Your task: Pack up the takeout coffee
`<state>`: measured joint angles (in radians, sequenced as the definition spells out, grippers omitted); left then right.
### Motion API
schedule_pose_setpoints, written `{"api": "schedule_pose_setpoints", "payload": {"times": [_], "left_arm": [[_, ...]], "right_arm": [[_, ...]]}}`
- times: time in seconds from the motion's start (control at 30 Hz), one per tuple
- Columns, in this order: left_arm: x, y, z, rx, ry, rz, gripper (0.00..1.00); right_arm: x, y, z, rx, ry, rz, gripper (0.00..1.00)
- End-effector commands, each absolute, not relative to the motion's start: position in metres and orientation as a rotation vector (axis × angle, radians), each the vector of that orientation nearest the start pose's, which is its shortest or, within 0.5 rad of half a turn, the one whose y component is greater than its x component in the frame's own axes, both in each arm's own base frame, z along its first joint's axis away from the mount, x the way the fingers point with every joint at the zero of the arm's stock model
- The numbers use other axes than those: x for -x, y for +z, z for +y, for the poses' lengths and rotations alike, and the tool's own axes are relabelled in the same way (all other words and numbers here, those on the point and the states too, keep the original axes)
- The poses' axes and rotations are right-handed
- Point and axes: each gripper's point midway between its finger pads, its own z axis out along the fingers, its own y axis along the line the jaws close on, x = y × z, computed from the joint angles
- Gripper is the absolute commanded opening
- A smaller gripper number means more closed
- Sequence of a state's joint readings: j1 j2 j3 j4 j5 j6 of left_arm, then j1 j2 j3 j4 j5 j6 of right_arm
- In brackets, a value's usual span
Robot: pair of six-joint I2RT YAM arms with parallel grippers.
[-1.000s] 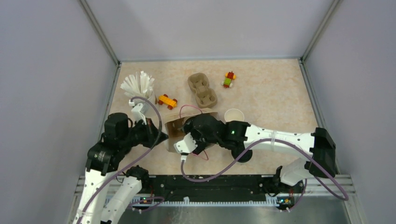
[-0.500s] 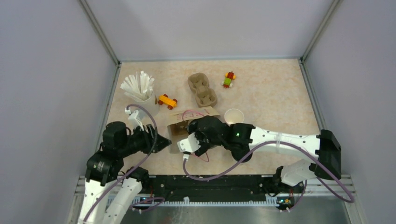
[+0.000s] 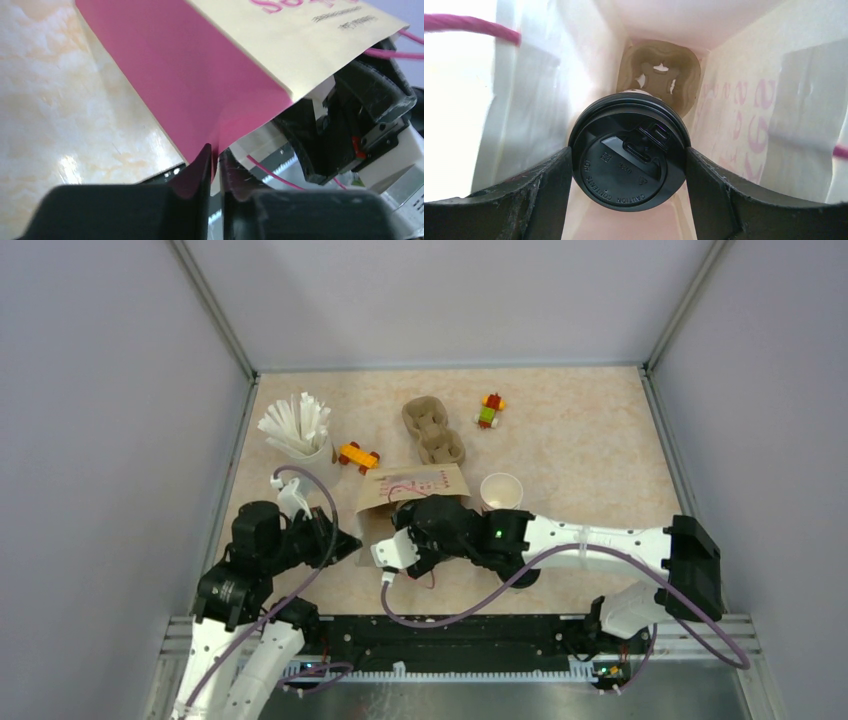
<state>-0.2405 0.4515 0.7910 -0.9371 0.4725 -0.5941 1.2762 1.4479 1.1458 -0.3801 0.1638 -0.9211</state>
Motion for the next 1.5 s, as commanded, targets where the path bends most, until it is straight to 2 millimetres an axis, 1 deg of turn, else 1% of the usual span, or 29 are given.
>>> {"api": "schedule_pose_setpoints", "payload": {"times": [0.0, 0.03, 0.07, 0.13, 0.23, 0.3, 0.4, 0.53, 0.67, 0.8, 0.93, 1.1, 1.27, 1.47], "left_arm": [[-0.159, 0.245, -0.128, -0.010, -0.865, 2.073, 0.09], [-0.161, 0.247, -0.127, -0.045, -0.844, 2.059, 0.03], [-0.162, 0.248, -0.127, -0.078, -0.827, 2.050, 0.00], [-0.163, 0.245, -0.129, -0.143, -0.818, 2.053, 0.00], [-0.157, 0.244, -0.140, -0.213, -0.888, 2.059, 0.00], [-0.155, 0.243, -0.141, -0.231, -0.902, 2.057, 0.00], [-0.152, 0.246, -0.144, -0.263, -0.922, 2.028, 0.00], [-0.144, 0.250, -0.154, -0.317, -1.009, 2.006, 0.00], [-0.137, 0.245, -0.158, -0.352, -1.043, 2.013, 0.00], [-0.136, 0.236, -0.156, -0.357, -1.032, 2.021, 0.00], [-0.134, 0.230, -0.157, -0.357, -1.043, 2.038, 0.00], [-0.134, 0.232, -0.158, -0.362, -1.048, 2.029, 0.00], [-0.134, 0.237, -0.158, -0.362, -1.050, 2.021, 0.00], [-0.134, 0.240, -0.158, -0.358, -1.050, 2.015, 0.00]], "right_arm": [[-0.180, 0.210, 0.379, 1.891, -0.009, 1.079, 0.64], [-0.182, 0.210, 0.375, 1.896, -0.032, 1.075, 0.64], [-0.184, 0.211, 0.371, 1.902, -0.051, 1.069, 0.64], [-0.189, 0.209, 0.361, 1.918, -0.078, 1.069, 0.64], [-0.195, 0.203, 0.349, 1.943, -0.129, 1.089, 0.64], [-0.197, 0.201, 0.345, 1.938, -0.151, 1.095, 0.64], [-0.199, 0.199, 0.344, 1.938, -0.157, 1.092, 0.64], [-0.206, 0.191, 0.347, 1.954, -0.183, 1.071, 0.64], [-0.217, 0.192, 0.349, 1.938, -0.181, 1.074, 0.64], [-0.226, 0.188, 0.344, 1.933, -0.181, 1.080, 0.64], [-0.225, 0.180, 0.345, 1.963, -0.170, 1.053, 0.64], [-0.227, 0.177, 0.343, 1.973, -0.187, 1.056, 0.64], [-0.227, 0.168, 0.332, 2.008, -0.229, 1.072, 0.64], [-0.224, 0.171, 0.330, 2.051, -0.213, 1.080, 0.64]]}}
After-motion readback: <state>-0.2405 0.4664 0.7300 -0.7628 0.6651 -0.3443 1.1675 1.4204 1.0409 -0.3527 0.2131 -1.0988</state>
